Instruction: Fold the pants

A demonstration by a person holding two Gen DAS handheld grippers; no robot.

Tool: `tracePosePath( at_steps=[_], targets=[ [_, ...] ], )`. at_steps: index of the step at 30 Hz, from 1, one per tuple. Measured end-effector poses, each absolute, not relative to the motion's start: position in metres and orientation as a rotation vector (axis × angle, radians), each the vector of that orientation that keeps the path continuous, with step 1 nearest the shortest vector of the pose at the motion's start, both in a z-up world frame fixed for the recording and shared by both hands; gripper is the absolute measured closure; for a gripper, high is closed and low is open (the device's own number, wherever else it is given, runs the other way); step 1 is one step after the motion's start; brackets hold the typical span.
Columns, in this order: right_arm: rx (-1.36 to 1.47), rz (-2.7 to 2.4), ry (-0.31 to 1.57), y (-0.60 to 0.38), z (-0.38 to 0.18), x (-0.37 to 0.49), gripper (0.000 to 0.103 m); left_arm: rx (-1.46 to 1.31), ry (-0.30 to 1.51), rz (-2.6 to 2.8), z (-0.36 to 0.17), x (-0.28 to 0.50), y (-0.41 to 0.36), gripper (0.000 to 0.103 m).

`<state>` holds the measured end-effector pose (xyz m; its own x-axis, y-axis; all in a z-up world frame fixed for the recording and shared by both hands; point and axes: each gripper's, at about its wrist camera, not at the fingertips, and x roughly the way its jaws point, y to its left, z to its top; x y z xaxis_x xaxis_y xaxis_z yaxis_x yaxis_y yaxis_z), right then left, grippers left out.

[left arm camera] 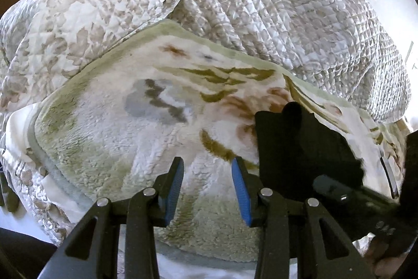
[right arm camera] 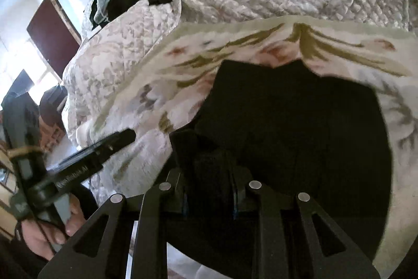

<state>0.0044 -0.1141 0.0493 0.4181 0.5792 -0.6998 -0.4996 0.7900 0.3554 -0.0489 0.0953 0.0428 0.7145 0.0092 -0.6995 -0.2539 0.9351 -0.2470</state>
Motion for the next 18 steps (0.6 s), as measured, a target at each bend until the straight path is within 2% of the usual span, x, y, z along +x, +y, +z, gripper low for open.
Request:
tracePosePath(
  at_steps=[3,9,11,13,15,18],
  targets=[
    [0.054,0.692,0.857,-0.107,0.068,-0.005,0.080,-0.359,0.755,0.151,0.045,-0.049,0.099,0.062],
    [0.038,0.710,0.909,-0.090,0.038,-0.010,0.080,-0.362,0.743,0.155,0.048,-0.052,0.101,0.062],
    [0.052,0.721,0.892,-0.092,0.035,-0.009,0.077,-0.364,0.747,0.161,0.046,-0.053,0.103,0.062],
    [0.072,0.744,0.884,-0.094,0.037,-0.011,0.063,-0.367,0.747,0.165,0.046,-0.054,0.105,0.062],
    [0.070,0.763,0.889,-0.093,0.042,-0.014,0.055,-0.366,0.742,0.172,0.047,-0.056,0.107,0.062],
    [0.098,0.829,0.877,-0.095,0.055,-0.022,0.052,-0.367,0.735,0.180,0.047,-0.058,0.109,0.062]
  ],
)
